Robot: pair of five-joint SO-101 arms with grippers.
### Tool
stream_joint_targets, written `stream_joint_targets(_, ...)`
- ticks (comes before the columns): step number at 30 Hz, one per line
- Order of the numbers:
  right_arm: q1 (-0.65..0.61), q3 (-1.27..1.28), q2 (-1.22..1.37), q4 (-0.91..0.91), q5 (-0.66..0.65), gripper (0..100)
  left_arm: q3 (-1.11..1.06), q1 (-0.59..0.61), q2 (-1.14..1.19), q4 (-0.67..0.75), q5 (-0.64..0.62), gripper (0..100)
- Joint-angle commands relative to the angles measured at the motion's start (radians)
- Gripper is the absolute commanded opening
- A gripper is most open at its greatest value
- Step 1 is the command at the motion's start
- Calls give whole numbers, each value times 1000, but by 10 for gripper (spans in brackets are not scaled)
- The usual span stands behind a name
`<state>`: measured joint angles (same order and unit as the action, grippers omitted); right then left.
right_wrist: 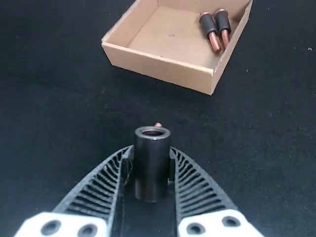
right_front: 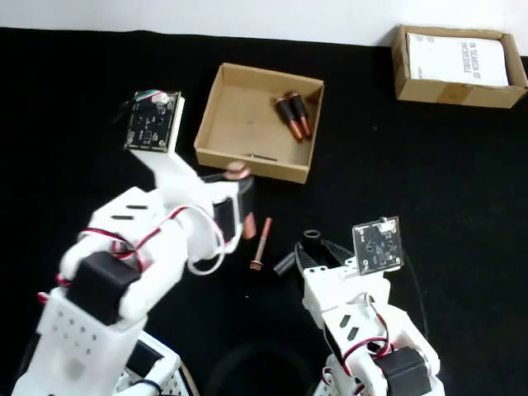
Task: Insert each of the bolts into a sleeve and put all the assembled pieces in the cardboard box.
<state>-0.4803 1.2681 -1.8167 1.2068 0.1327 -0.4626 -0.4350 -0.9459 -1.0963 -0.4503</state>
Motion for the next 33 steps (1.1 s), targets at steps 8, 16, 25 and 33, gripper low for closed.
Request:
stream_joint_targets(8, -4, -2, -5, -131, -11, 6, -160, -116, -18, 454, -71, 9)
stream_joint_targets(16, 13, 2, -5, -148, -12, 6, -236, -182, -7, 497, -68, 9)
stream_joint_targets(25, 30, 2, -5, -150, -14, 6, -213, -196, 108, 497, -69, 9)
stream_joint_targets(33, 30, 2, -5, -150, -14, 6, -54, -197, 211, 491, -69, 9)
